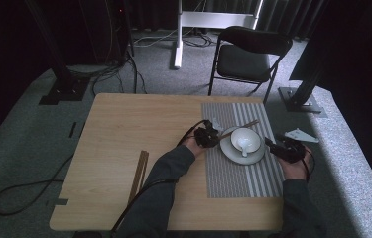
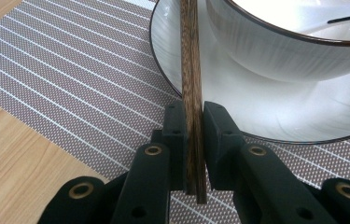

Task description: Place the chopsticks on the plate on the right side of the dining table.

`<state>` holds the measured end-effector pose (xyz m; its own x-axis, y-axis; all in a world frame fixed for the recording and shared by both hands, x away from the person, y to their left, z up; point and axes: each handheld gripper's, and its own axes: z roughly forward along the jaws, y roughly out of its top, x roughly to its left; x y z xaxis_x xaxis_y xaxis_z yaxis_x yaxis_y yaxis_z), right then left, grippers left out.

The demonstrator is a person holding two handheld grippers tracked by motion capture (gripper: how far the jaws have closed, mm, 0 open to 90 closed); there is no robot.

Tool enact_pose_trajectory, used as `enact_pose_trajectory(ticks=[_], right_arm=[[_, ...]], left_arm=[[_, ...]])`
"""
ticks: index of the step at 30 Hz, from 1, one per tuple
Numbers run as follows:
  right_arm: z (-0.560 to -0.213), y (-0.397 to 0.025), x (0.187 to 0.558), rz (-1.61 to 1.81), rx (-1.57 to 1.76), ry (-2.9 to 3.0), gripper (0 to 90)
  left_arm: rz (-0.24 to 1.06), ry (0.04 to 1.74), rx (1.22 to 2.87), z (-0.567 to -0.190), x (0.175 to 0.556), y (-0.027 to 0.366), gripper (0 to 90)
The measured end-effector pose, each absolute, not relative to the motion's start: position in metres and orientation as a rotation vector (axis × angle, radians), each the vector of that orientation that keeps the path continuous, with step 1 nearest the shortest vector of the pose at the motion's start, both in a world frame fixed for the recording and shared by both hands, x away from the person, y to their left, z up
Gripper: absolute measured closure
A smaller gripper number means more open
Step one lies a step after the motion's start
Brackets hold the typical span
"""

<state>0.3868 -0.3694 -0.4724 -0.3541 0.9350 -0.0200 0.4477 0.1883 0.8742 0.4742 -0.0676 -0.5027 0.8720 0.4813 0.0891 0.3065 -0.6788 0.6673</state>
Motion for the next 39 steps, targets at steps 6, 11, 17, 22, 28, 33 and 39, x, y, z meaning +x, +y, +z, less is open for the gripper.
enact_pose_trajectory(ticks=[6, 11, 17, 22, 28, 33, 39], right_arm=[[-0.478, -0.367, 0.414, 1.068, 1.329, 1.892, 46.2], [-0.484, -0.366, 0.436, 1.046, 1.369, 1.891, 45.0], [-0.489, -0.365, 0.461, 1.029, 1.425, 1.907, 43.7], [-0.495, -0.361, 0.48, 0.988, 1.464, 1.939, 42.2], [-0.497, -0.359, 0.495, 0.97, 1.509, 1.927, 38.8], [-0.493, -0.356, 0.505, 0.942, 1.528, 1.925, 37.3], [-0.49, -0.352, 0.515, 0.9, 1.553, 1.929, 35.7]], left_arm=[[0.339, 0.545, 2.366, -0.502, 0.475, -0.069, 79.7], [0.338, 0.535, 2.37, -0.503, 0.475, -0.069, 79.7], [0.334, 0.532, 2.371, -0.503, 0.476, -0.068, 79.7], [0.333, 0.52, 2.378, -0.505, 0.477, -0.07, 79.7], [0.333, 0.516, 2.381, -0.507, 0.478, -0.071, 79.7], [0.341, 0.511, 2.386, -0.508, 0.478, -0.073, 79.7], [0.347, 0.505, 2.383, -0.506, 0.478, -0.074, 79.7]])
